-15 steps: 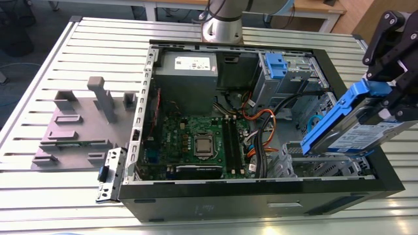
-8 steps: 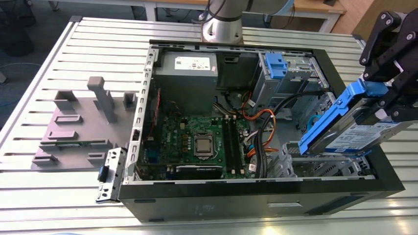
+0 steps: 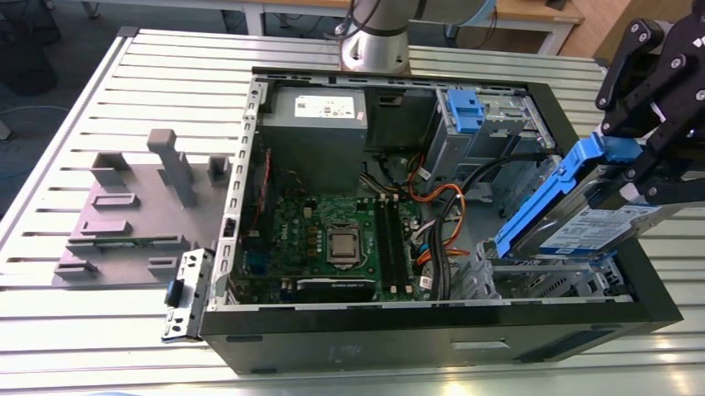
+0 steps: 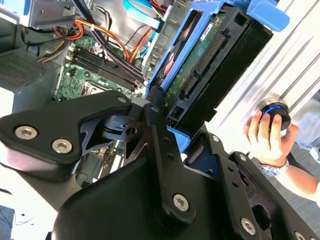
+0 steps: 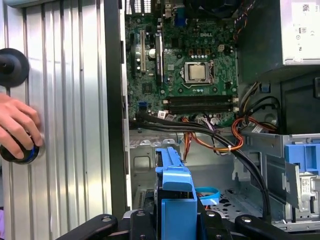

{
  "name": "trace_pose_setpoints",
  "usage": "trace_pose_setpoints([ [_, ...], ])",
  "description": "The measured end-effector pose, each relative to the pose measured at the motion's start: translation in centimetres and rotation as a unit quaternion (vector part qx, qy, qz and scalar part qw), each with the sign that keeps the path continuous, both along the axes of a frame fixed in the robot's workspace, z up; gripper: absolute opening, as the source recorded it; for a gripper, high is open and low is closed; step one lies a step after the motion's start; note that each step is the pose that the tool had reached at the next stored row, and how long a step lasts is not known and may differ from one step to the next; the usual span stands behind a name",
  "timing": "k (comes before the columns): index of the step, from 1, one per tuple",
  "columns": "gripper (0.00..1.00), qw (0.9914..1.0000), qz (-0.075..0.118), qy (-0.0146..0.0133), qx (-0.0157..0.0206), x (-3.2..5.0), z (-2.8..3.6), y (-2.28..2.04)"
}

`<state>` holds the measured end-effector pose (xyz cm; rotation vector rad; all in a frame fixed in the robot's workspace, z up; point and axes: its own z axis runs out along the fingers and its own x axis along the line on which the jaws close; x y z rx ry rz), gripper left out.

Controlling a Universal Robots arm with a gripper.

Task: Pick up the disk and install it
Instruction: 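Insert the disk into the insertion slot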

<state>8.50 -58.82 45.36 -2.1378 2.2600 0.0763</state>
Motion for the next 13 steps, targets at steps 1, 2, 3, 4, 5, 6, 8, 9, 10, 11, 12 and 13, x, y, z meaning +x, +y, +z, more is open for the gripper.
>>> trace_pose_setpoints([
  [1, 0.36, 1.00000, 0.000, 0.0000, 0.0010, -0.01, -0.06, 0.01],
  [2, 0.36, 1.00000, -0.001, 0.0000, 0.0011, -0.02, -0.14, 0.01],
  [3, 0.36, 1.00000, -0.002, 0.0001, 0.0010, -0.03, -0.23, 0.01],
  [4, 0.36, 0.99999, -0.004, 0.0000, 0.0011, -0.03, -0.34, 0.00],
  [5, 0.36, 0.99999, -0.004, 0.0000, 0.0011, -0.03, -0.42, 0.00],
  [6, 0.36, 0.99999, -0.004, 0.0000, 0.0011, -0.04, -0.51, 0.00],
  [8, 0.36, 0.99999, -0.004, 0.0000, 0.0011, -0.04, -0.69, 0.00],
  [9, 0.36, 0.99999, -0.004, 0.0000, 0.0011, -0.04, -0.78, 0.00],
  [10, 0.36, 0.99999, -0.004, 0.0000, 0.0011, -0.04, -0.86, 0.00],
  [11, 0.36, 0.99999, -0.004, 0.0000, 0.0011, -0.04, -0.93, 0.01],
  [12, 0.36, 0.99999, -0.004, 0.0000, 0.0011, -0.04, -1.00, 0.03],
  [13, 0.36, 0.99999, -0.004, 0.0000, 0.0012, -0.04, -1.06, 0.05],
])
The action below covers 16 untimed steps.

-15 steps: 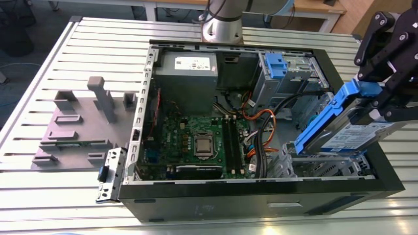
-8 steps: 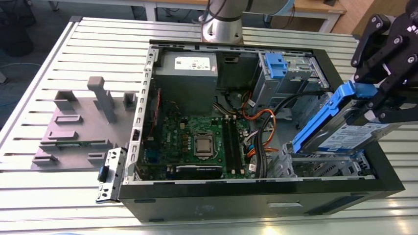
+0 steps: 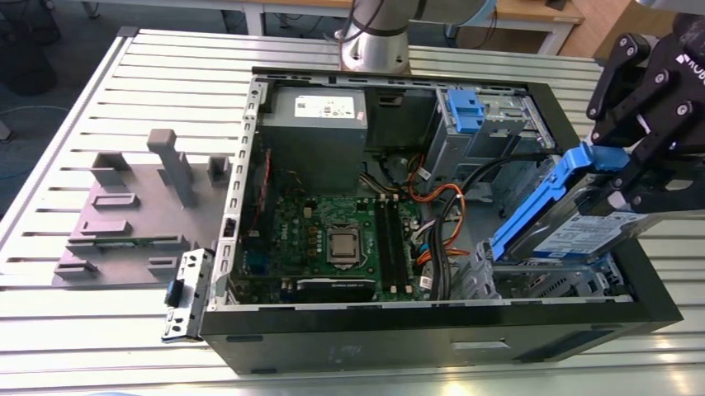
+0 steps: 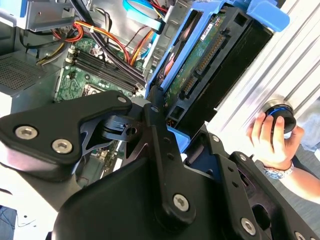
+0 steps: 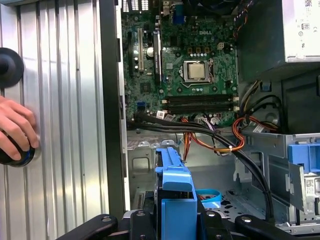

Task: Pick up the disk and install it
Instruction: 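Insert the disk into the insertion slot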

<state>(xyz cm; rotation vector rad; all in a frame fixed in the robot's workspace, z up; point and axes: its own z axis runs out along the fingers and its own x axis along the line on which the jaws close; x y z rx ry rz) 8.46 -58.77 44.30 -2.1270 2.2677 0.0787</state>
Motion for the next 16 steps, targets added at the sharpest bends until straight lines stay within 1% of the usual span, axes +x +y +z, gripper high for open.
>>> trace_pose_setpoints([
  [3, 0.36, 1.00000, 0.001, 0.0000, -0.0005, 0.00, -0.13, 0.15],
  [6, 0.36, 0.99999, 0.002, 0.0000, -0.0032, 0.00, -0.24, 0.41],
  [11, 0.36, 0.99998, 0.002, 0.0000, -0.0053, 0.01, -0.45, 0.69],
  [16, 0.36, 0.99996, 0.005, 0.0000, -0.0077, 0.02, -0.66, 1.18],
])
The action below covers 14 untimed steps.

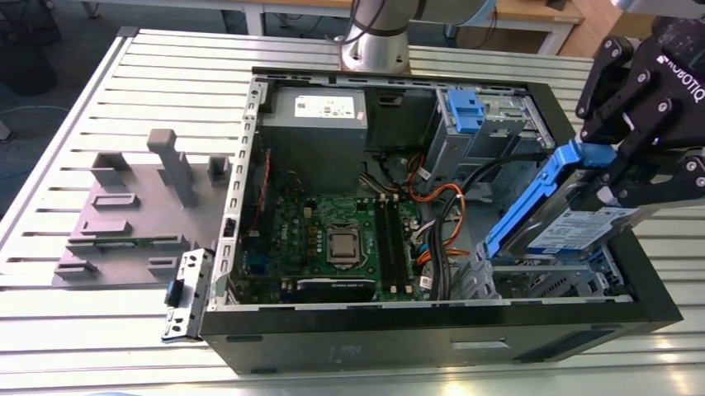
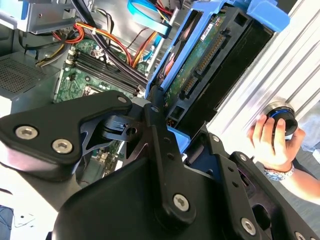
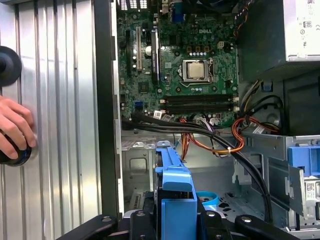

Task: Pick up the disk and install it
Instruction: 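Insert the disk into the insertion slot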

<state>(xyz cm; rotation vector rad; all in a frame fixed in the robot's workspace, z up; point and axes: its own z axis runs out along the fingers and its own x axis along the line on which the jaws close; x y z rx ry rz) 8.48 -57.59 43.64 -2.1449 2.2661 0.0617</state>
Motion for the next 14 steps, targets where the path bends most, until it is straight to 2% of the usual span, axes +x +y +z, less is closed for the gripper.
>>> trace_pose_setpoints([
  [2, 0.36, 1.00000, 0.002, 0.0000, -0.0015, 0.00, -0.08, 0.18],
  [7, 0.36, 0.99990, 0.013, 0.0000, -0.0042, 0.00, -0.24, 0.28],
  [14, 0.36, 0.99987, 0.015, 0.0000, -0.0045, 0.15, -0.50, 0.89],
])
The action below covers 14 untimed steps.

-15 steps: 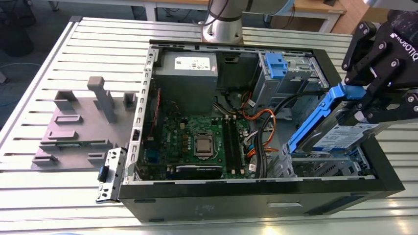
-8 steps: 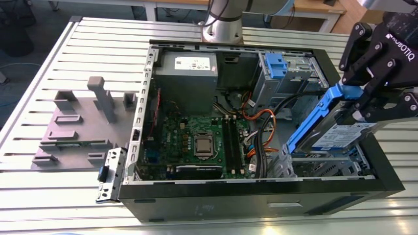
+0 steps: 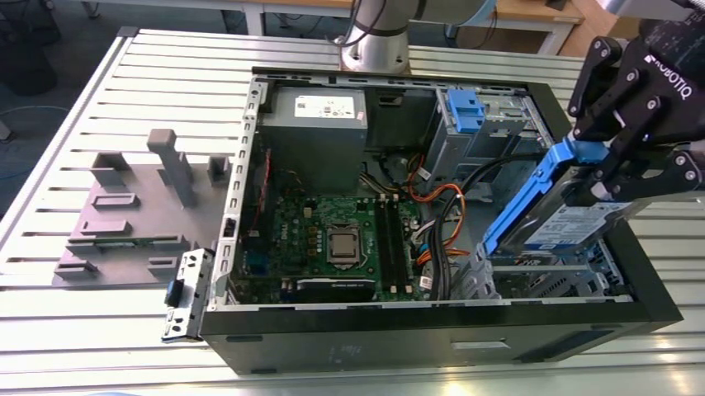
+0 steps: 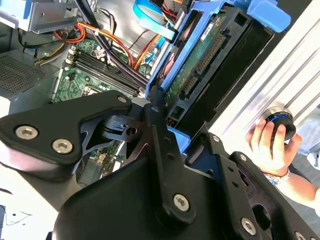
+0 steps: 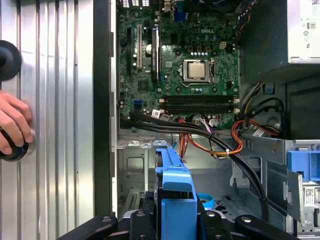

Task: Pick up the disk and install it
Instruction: 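Insert the disk into the insertion slot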

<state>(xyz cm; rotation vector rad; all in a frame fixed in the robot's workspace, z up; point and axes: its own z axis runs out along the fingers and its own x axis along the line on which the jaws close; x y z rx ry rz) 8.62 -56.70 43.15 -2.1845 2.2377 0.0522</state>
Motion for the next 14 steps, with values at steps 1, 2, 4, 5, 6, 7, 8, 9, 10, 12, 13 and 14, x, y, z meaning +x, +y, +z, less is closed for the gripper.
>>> trace_pose_setpoints([
  [1, 0.36, 1.00000, 0.000, 0.0000, -0.0002, 0.00, -0.05, 0.04],
  [2, 0.36, 1.00000, 0.000, 0.0000, -0.0004, 0.01, -0.11, 0.06],
  [4, 0.36, 1.00000, 0.000, 0.0000, -0.0021, 0.01, -0.19, 0.06],
  [5, 0.36, 0.99999, 0.000, 0.0000, -0.0034, 0.01, -0.22, 0.07],
  [6, 0.36, 0.99999, 0.000, 0.0000, -0.0054, 0.01, -0.25, 0.07],
  [7, 0.36, 0.99997, 0.000, 0.0000, -0.0082, 0.01, -0.26, 0.05],
  [8, 0.36, 0.99993, 0.000, 0.0000, -0.0115, 0.01, -0.27, 0.06],
  [9, 0.36, 0.99990, 0.000, 0.0000, -0.0143, 0.01, -0.28, 0.05],
  [10, 0.36, 0.99986, 0.000, 0.0000, -0.0168, 0.00, -0.29, 0.05],
  [12, 0.36, 0.99978, 0.000, -0.0003, -0.0211, -0.02, -0.35, 0.03],
  [13, 0.36, 0.99973, 0.000, -0.0004, -0.0234, -0.02, -0.26, 0.04],
  [14, 0.36, 0.99970, 0.000, -0.0006, -0.0244, -0.02, -0.18, 0.05],
])
